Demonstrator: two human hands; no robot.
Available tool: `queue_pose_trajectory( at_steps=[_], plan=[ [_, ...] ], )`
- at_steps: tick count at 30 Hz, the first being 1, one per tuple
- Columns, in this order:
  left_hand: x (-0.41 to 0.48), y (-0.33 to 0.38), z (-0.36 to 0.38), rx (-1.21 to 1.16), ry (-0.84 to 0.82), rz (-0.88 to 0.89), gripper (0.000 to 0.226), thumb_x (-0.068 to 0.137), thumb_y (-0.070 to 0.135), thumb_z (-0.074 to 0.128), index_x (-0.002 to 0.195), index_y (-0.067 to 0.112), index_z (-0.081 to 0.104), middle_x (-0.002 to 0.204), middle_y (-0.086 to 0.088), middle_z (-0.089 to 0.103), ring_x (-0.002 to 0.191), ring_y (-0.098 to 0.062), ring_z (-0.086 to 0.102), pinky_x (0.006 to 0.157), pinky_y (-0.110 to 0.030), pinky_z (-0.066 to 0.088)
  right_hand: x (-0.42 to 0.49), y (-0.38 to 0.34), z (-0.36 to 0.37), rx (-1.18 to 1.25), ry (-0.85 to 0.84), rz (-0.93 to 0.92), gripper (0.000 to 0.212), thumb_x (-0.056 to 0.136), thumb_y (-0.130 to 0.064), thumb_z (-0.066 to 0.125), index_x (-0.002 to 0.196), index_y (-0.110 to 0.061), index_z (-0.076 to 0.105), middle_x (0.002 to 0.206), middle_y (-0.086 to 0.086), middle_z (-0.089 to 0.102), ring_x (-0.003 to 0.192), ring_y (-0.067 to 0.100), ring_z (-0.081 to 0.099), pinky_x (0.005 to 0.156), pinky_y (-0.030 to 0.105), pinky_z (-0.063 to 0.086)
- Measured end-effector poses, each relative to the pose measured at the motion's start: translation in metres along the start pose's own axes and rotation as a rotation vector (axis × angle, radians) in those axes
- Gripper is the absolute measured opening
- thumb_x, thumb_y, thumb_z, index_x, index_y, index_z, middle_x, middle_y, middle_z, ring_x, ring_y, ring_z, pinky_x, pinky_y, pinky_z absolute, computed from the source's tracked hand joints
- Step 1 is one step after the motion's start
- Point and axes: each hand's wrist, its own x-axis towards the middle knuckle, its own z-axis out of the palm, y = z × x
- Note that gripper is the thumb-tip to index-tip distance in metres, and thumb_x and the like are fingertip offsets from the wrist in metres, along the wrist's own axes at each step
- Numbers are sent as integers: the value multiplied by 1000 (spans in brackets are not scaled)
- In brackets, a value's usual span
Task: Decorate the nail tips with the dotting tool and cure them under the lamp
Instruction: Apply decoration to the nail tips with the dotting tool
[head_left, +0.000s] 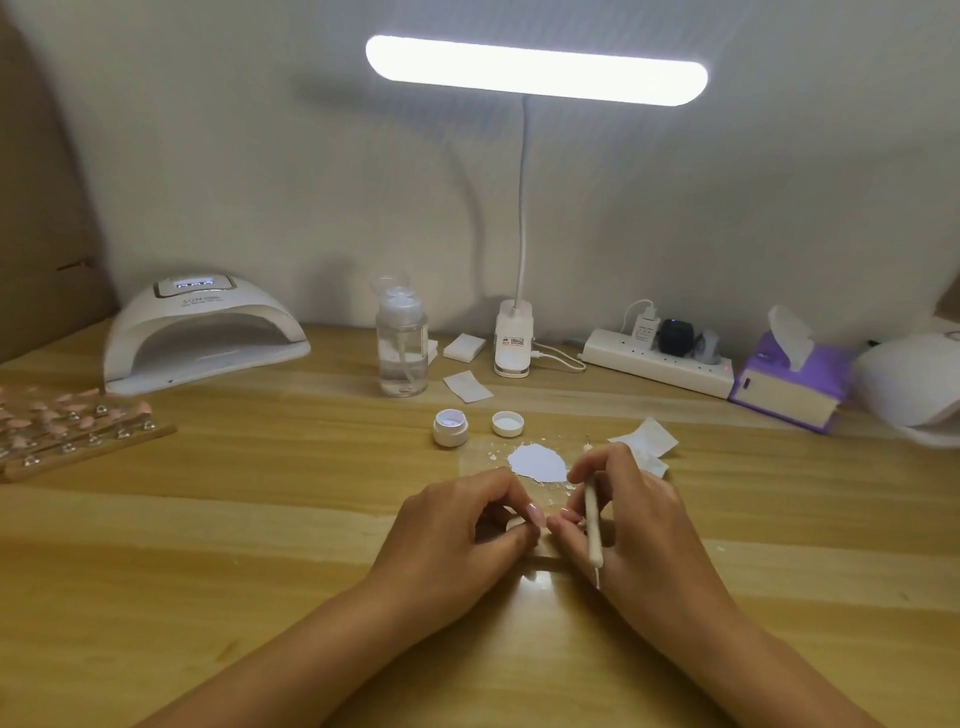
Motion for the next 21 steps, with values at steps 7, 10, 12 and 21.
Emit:
queue_pose_trajectory(
  at_steps=[7, 10, 12, 21],
  plan=[
    [0, -1, 0, -25, 15, -6, 10, 85, 24, 72, 85, 32, 67, 87, 31, 69, 83, 10, 65, 74, -11, 46, -3, 3, -9, -74, -104, -20, 48, 75, -57, 72, 103, -37, 39, 85, -27, 56, 93, -4, 58, 99, 37, 42],
    [1, -2, -2, -69, 9, -7, 13, 84, 19, 72, 82, 31, 68, 89, 22, 69, 84, 7, 66, 82, -21, 50, -6, 10, -16, -167, -215, -32, 48, 72, -68, 60, 102, -44, 31, 93, -33, 54, 106, -16, 42, 111, 30, 24],
    [1, -1, -2, -62, -3, 4, 14, 84, 20, 72, 81, 33, 68, 92, 16, 66, 86, 4, 65, 84, -27, 51, -4, 15, -22, -207, -255, -19, 46, 77, -64, 64, 101, -44, 30, 94, -35, 54, 106, -18, 41, 117, 30, 16],
    [4, -3, -1, 105, -51, 54, 10, 87, 31, 68, 84, 39, 63, 101, 21, 66, 104, 0, 53, 99, -30, 37, 4, 53, -71, -296, -401, 190, 58, 70, -57, 75, 102, -52, 28, 98, -35, 59, 95, -21, 52, 117, 34, 6]
  ],
)
